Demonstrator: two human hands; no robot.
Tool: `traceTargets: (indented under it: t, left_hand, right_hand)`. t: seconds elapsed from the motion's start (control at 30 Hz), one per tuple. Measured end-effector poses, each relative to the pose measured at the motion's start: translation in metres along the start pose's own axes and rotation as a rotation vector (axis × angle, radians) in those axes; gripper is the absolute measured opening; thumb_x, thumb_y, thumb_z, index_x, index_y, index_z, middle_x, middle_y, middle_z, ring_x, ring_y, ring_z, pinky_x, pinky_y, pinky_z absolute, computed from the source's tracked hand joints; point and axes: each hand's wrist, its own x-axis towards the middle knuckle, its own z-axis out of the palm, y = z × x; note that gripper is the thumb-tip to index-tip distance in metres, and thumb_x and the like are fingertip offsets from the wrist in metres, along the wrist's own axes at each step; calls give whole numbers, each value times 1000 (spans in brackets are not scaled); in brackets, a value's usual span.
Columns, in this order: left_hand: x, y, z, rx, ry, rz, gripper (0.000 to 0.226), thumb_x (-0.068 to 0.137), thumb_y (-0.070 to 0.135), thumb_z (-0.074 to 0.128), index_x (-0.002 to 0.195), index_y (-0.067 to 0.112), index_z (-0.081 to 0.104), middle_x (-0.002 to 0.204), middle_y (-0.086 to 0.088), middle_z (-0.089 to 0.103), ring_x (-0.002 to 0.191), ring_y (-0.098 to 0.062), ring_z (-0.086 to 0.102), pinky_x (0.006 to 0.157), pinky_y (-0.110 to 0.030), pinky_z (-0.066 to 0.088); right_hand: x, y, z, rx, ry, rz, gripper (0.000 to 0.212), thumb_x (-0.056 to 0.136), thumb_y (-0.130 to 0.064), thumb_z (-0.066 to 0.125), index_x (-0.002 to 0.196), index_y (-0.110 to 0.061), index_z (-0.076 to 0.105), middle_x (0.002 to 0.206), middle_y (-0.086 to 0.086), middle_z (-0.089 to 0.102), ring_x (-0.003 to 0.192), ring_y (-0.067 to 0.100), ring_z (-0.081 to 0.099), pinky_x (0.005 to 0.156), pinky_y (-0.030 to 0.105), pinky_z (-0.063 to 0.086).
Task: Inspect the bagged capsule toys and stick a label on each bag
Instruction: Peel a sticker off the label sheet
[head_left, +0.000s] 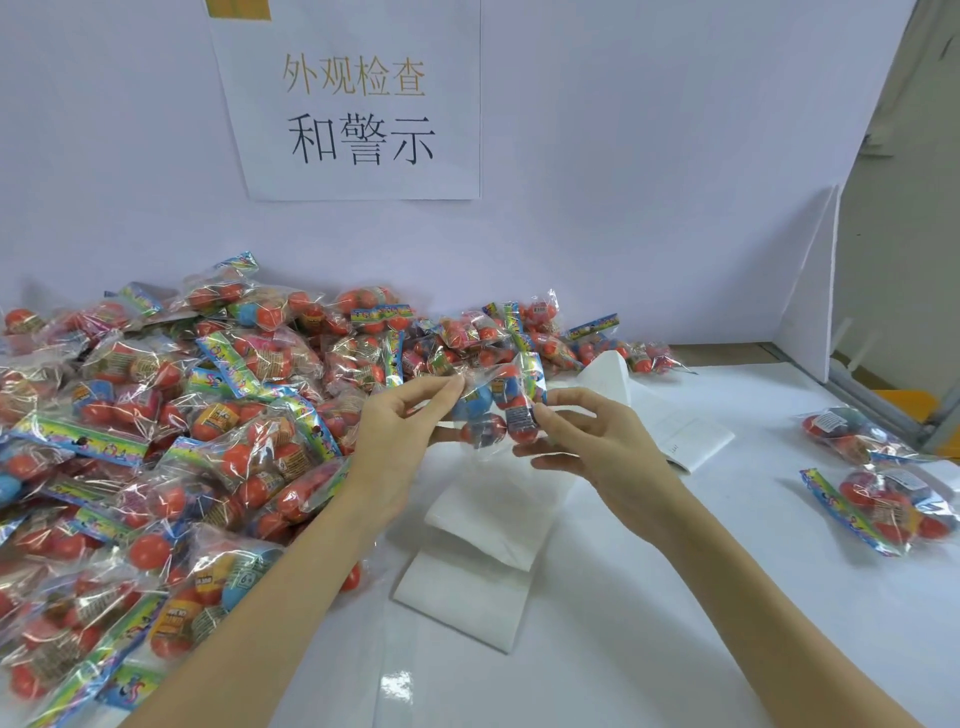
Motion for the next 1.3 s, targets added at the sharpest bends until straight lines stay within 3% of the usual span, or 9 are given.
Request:
traceTargets:
  t: [0.13,0.27,0.5,0.73,0.83,0.97,1.07,1.17,1.3]
  left_hand:
    - [0,0,1,-64,-185,-93,35,90,39,75,111,11,73,107,-14,75,90,-25,72,75,-30,61]
    - [-3,-4,0,74,-336,-37,49,85,23,87,127,26,62,119,-7,74,99,-29,75,83,-32,61]
    - [-1,-8,0,133,-276,16,53,82,23,86,129,33,62,124,-2,71,101,-33,73,90,-45,62]
    - [-4,-9,3,345,-111,328,55,84,15,87,128,32,59,114,12,68,99,-14,69,82,-18,54]
    - [-7,-11,8,520,-140,561,42,84,7,86,118,17,63,112,4,64,96,-18,65,82,-20,51]
    - [-8,-11,11,751,-209,797,34,80,-1,86,111,7,76,115,-10,58,107,-25,61,93,-31,53]
    - [-10,-10,5,743,-266,753,37,85,8,83,120,20,76,131,-7,51,128,-25,52,109,-34,44]
    - [-13,-9,3,560,-303,520,57,89,11,65,139,37,59,148,4,41,141,-22,44,117,-38,37]
    - [-10,-5,8,228,-161,266,65,98,22,70,148,40,33,126,-3,60,99,-24,72,95,-35,56]
  right_hand:
    - [1,3,-1,25,44,20,30,97,-21,70,119,-2,61,104,25,76,84,29,75,69,27,59]
    - [3,6,-3,-97,45,11,16,107,-15,57,117,-3,56,95,13,80,86,30,79,62,27,60]
    - [7,7,-7,-194,114,-78,10,107,-12,57,116,-10,57,89,4,81,82,21,79,59,27,61]
    - [7,14,-9,-284,280,8,30,99,-42,68,105,-13,67,91,7,78,73,15,77,59,25,56]
    - [7,8,-8,-125,118,111,60,98,-62,57,94,-5,75,89,17,78,72,24,75,53,23,48]
    - [2,5,-3,-52,-163,131,61,94,-64,63,123,-11,70,110,16,78,100,33,76,71,28,58]
    - [1,8,-1,-37,-172,93,45,97,-41,69,134,-16,62,112,15,77,97,30,75,78,30,59]
    - [1,7,-2,4,-133,58,31,102,-21,64,133,-16,61,105,20,71,88,29,71,78,32,59]
    - [-1,6,-3,-65,-172,39,34,103,-15,64,136,-24,60,100,18,68,85,27,69,77,32,58]
